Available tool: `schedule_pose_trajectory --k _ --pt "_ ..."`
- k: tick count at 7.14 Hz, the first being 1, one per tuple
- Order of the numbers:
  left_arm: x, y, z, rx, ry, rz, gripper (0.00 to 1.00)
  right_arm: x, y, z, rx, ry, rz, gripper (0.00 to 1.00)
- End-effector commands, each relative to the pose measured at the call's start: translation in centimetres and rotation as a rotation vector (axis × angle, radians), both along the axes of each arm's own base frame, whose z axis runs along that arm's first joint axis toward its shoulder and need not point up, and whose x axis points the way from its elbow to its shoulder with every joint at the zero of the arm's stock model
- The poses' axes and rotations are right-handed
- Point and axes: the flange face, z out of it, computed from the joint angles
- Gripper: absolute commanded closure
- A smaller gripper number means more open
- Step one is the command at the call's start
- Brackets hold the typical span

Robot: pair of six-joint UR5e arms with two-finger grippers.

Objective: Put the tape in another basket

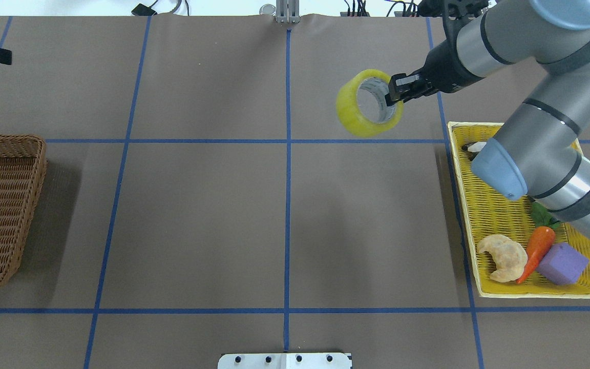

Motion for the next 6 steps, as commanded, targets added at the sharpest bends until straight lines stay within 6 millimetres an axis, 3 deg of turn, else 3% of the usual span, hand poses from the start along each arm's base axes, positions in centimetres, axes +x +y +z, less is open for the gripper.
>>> schedule_pose_trajectory --k 1,3,4,6 --pt "5.6 1.8 -6.6 -0.041 0.113 0.082 0.0 -5.5 2.8 -5.3 0.003 -0.05 0.061 1.0" --pt "12.0 3.5 -11.6 -0.043 0.178 0.189 0.0 -9.1 5.2 -9.0 0.018 -0.09 0.105 1.0" --pt "13.6 4.1 -12.3 -0.033 0.183 0.22 0.01 -10.6 6.7 -10.2 0.074 -0.157 0.115 1.0" --pt "14.6 4.8 -13.2 -0.006 0.2 0.247 0.01 -12.8 9.5 -11.4 0.093 -0.259 0.147 1.0"
